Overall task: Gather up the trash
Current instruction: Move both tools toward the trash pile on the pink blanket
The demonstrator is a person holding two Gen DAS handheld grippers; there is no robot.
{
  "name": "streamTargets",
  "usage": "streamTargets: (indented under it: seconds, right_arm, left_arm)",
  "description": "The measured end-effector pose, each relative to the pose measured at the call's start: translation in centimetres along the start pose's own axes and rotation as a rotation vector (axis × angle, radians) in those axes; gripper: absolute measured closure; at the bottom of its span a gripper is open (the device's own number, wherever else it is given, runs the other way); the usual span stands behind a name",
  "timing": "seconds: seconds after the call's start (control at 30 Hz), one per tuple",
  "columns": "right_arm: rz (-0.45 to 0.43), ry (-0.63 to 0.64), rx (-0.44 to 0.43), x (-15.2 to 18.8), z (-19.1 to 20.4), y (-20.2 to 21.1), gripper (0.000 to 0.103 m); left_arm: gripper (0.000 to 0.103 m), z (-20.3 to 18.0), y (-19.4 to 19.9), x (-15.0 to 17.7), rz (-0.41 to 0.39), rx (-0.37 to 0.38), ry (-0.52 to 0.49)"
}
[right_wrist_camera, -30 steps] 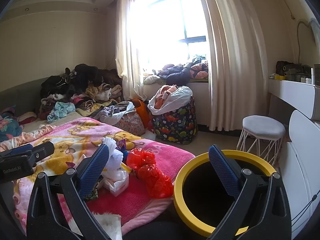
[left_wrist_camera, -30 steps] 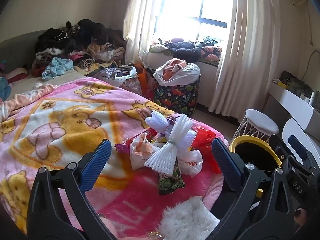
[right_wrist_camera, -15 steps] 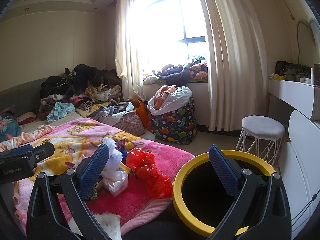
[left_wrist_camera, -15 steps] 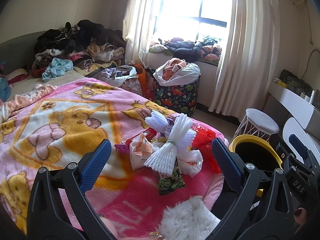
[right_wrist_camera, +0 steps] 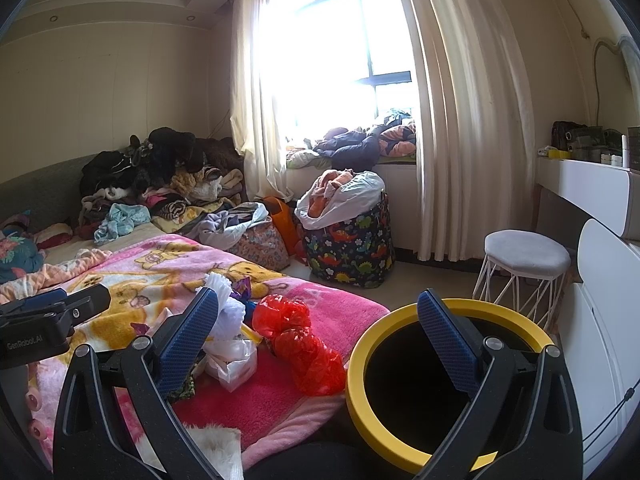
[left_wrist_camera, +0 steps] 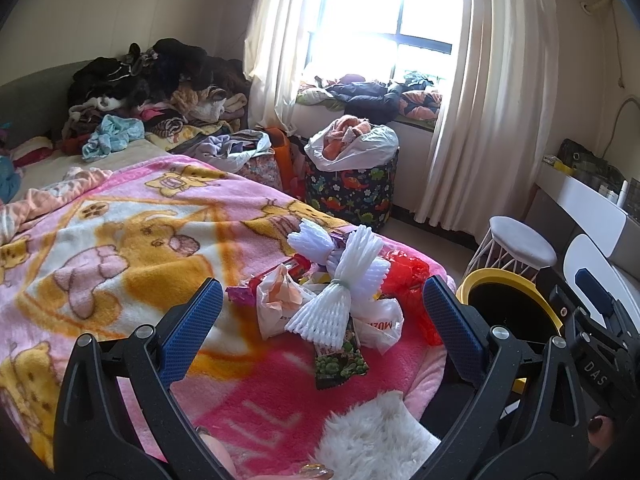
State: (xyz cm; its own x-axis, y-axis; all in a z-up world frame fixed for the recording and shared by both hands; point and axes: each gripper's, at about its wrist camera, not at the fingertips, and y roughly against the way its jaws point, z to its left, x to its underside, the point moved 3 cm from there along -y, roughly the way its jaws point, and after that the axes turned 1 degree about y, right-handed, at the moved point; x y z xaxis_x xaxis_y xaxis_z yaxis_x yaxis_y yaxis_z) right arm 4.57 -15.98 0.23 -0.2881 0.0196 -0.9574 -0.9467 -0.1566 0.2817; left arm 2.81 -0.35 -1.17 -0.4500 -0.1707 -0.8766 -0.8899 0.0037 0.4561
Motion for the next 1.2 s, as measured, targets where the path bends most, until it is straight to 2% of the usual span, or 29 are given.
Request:
streamTargets:
  seconds: [0.6, 0.7, 0.83, 1.2]
  right_arm:
    - [0.008, -0.001, -0.007, 0.0, 0.1, 0.0, 0.006]
    - [0.019, 0.003, -0.026, 0.4, -0.4, -0.3, 0.006]
    - [0.026, 0.024, -0.073, 0.9, 0.7, -0.9, 0.006]
    - [0.065, 0.078, -0.188, -0.6, 4.0, -2.6, 0.006]
  left_arm:
    - [0.011, -0.4, -0.6, 0.7, 0.003, 0.019, 0.009]
    - [0.011, 0.2, -1.1, 1.1, 0.012, 0.049, 0.023]
    - [0.011, 0.9, -1.3, 1.1, 0.013, 0.054, 0.039]
    - [0.011, 5.4, -1.7, -0.2, -0.004, 0.029, 0.127]
